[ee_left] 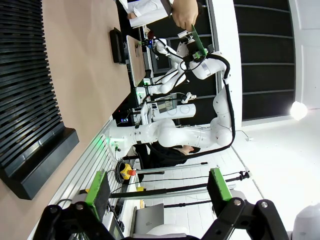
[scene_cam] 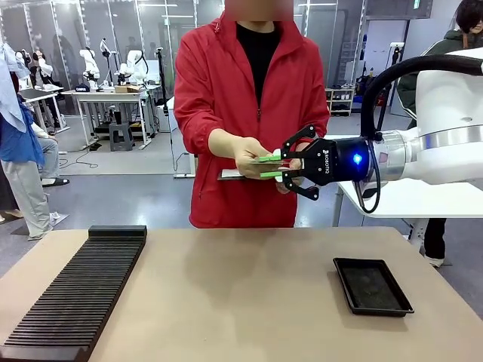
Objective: Inspect the PCB.
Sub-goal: Pick up the Blank PCB that the human is holding.
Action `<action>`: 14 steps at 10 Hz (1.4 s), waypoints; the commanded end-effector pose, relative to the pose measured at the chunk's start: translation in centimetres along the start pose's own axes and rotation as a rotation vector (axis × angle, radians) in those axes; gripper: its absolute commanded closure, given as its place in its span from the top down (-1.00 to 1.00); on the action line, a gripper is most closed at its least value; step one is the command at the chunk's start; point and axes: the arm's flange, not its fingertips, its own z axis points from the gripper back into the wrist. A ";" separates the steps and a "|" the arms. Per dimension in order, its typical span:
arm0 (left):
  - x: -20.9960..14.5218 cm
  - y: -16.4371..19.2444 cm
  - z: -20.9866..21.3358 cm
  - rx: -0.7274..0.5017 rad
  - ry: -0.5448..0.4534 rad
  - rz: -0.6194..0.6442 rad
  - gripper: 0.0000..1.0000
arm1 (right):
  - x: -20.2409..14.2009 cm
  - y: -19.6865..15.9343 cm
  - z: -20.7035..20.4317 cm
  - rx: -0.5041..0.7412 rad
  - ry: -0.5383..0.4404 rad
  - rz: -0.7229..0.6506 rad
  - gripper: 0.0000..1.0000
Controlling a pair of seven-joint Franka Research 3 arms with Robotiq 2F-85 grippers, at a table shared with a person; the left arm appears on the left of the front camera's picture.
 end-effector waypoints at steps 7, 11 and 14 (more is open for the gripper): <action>0.1 -0.1 0.1 0.014 -0.002 0.005 1.00 | 0.9 0.2 -0.2 0.038 -0.001 -0.014 -1.00; 0.1 -0.1 0.1 0.014 -0.002 0.005 1.00 | 0.4 -0.1 0.2 0.021 -0.004 -0.011 -1.00; 0.1 -0.1 0.1 0.014 -0.002 0.005 1.00 | 0.4 -0.1 0.2 0.021 -0.004 -0.011 -1.00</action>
